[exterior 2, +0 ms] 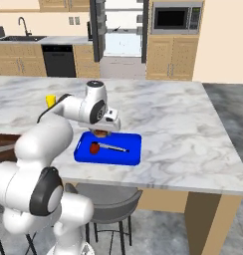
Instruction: Gather the mushroom and bell pepper from the fridge and place them on a tray on the dining counter. Then gather the fishs from the fridge and place them on the other tray.
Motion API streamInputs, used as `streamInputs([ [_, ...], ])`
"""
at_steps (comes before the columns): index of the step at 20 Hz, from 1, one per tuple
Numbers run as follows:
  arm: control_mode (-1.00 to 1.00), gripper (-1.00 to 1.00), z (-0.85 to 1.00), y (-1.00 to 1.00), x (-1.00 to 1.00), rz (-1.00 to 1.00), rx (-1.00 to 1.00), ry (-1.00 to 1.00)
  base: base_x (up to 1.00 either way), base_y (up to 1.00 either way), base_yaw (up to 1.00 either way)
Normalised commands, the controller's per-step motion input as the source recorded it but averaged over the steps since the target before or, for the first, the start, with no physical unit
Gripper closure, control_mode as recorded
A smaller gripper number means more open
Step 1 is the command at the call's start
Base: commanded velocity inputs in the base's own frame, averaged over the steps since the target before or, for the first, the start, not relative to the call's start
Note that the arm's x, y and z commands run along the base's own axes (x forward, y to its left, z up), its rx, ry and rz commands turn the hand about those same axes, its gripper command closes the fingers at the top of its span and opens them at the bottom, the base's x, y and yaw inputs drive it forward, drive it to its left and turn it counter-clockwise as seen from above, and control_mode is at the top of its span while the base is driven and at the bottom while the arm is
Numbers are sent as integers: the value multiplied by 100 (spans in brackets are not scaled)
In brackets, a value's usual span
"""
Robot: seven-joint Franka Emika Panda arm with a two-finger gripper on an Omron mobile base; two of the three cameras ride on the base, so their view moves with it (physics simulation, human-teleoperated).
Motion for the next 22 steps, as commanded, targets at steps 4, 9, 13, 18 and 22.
streamInputs([
  [4, -100, 100, -26, 0, 23, 0, 0, 8, 0, 0, 0],
  [9, -100, 100, -36, -9, 22, 1, 0, 4, 0, 0, 0],
  [13, -100, 100, -44, -8, 26, 0, 0, 1, 0, 0, 0],
  [18, -100, 100, -43, -8, 18, 0, 0, 3, 0, 0, 0],
  [22, -100, 100, -46, -3, 14, 0, 0, 2, 0, 0, 0],
])
